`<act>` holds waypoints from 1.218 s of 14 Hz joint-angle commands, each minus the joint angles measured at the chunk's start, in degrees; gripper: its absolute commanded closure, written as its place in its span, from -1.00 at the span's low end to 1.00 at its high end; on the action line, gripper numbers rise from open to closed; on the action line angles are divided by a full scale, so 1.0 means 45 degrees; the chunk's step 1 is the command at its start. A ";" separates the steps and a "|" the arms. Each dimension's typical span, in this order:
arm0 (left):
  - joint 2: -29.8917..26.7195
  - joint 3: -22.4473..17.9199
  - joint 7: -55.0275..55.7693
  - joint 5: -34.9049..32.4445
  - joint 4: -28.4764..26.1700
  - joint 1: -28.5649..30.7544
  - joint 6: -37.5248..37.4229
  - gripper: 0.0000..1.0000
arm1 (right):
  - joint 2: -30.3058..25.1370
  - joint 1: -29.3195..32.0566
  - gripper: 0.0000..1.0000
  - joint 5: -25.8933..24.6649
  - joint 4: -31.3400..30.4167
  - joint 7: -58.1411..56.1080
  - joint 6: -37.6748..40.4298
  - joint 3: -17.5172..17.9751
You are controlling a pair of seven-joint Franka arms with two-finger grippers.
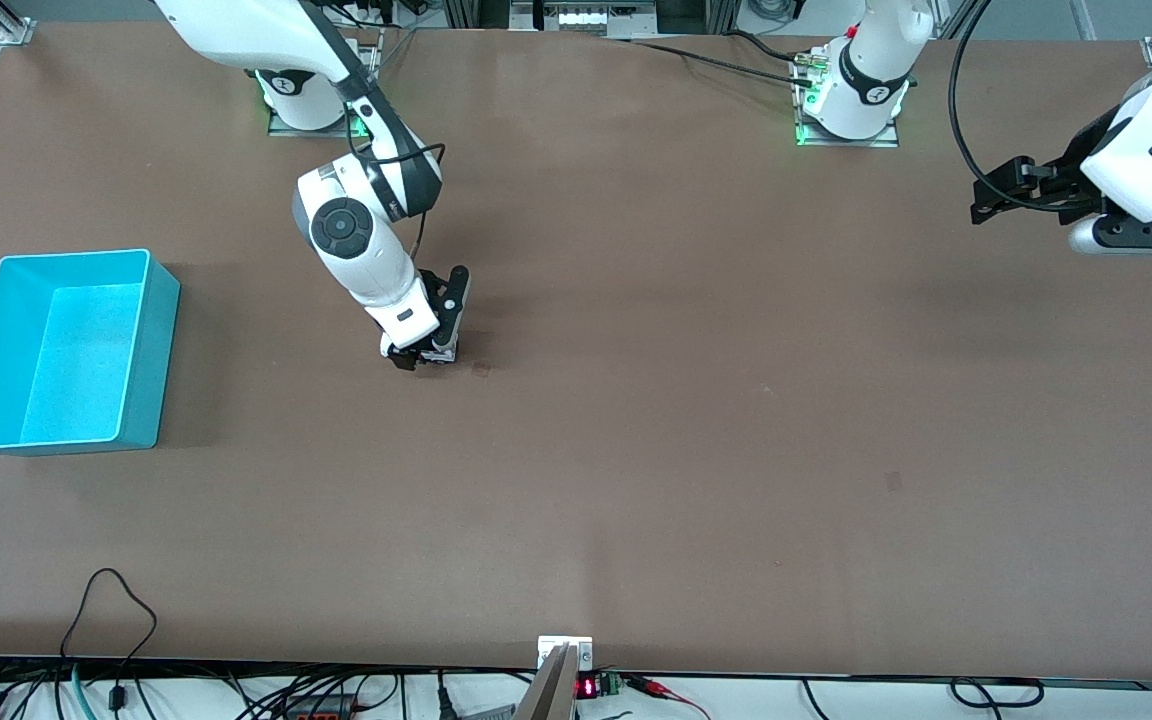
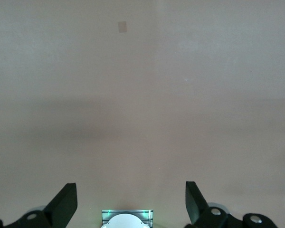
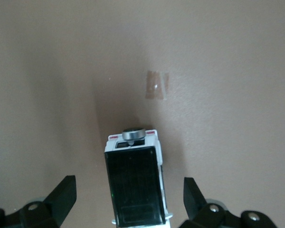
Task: Wind and store white jeep toy
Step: 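Close the right gripper on the jeep and lift it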
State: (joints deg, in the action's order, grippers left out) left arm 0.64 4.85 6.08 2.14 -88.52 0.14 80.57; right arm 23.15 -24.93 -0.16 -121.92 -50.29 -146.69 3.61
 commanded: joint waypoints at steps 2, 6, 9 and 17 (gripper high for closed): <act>0.0190 -0.0004 0.0035 0.0285 0.0434 0.0184 -0.0366 -1.00 | -0.0145 -0.0027 -1.00 -0.0120 -0.0562 -0.0231 -0.0642 -0.0099; 0.0171 -0.0004 0.0015 0.0306 0.0453 0.0204 -0.0346 -1.00 | -0.0087 -0.0007 -1.00 -0.0197 -0.0720 -0.0231 -0.0801 -0.0138; 0.0190 -0.0004 0.0015 0.0286 0.0453 0.0185 -0.0366 -1.00 | 0.0030 0.0052 -1.00 -0.0432 -0.0720 -0.0250 -0.0878 -0.0158; 0.0171 0.0016 0.0015 0.0286 0.0434 0.0185 -0.0366 -1.00 | 0.0130 0.0226 0.83 -0.1057 -0.0603 -0.0330 -0.1290 -0.0177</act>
State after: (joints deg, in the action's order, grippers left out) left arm 0.64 4.78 6.08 2.19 -88.43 0.65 80.31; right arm 24.83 -24.77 -3.99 -124.41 -51.06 -152.31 2.70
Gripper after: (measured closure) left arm 0.000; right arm 0.427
